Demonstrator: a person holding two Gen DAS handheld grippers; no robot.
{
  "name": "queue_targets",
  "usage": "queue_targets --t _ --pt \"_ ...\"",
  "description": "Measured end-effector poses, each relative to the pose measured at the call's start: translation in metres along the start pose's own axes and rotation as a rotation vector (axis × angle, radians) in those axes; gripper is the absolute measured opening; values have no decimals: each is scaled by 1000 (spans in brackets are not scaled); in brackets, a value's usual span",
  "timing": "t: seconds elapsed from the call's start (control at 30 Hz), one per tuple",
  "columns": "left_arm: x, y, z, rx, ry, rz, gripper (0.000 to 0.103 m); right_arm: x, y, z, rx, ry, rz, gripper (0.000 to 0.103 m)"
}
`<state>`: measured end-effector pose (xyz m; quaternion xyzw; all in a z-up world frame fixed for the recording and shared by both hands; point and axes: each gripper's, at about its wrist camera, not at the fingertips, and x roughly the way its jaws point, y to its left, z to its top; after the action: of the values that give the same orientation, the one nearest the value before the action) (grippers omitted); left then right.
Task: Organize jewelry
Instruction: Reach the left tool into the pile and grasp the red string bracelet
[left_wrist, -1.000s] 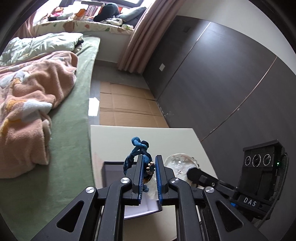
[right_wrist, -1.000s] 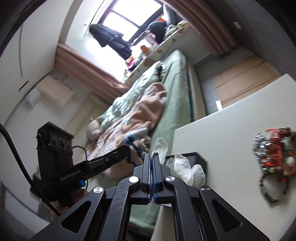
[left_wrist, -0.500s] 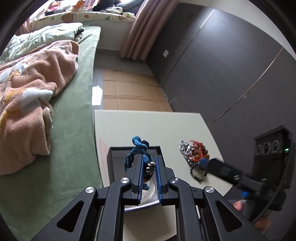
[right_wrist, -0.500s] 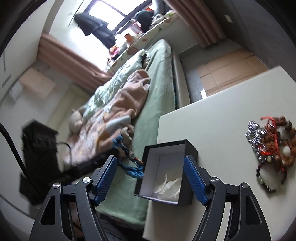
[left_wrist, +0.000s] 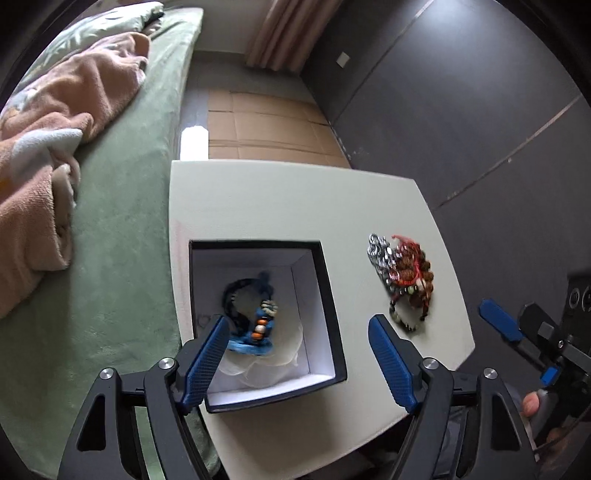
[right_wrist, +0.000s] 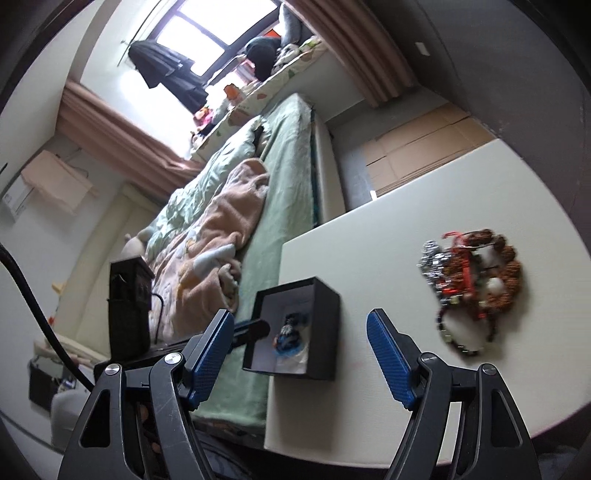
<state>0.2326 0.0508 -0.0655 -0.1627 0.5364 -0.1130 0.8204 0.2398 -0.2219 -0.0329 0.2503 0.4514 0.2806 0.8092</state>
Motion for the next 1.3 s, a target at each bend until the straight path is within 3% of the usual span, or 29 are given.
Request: queue_targets --t 0.3,0.83,1.1,1.3 --pt "10 -34 6 59 -25 21 79 -37 -44 7 105 -65 -77 75" --pt "55 -126 12 197 -28 -28 78 -44 -112 13 238 -72 -143 75" --pt "87 -155 12 225 -21 -22 58 -52 -149 11 358 -76 -132 75" --pt "113 -164 13 240 -29 27 51 -56 -168 8 431 -83 -113 75"
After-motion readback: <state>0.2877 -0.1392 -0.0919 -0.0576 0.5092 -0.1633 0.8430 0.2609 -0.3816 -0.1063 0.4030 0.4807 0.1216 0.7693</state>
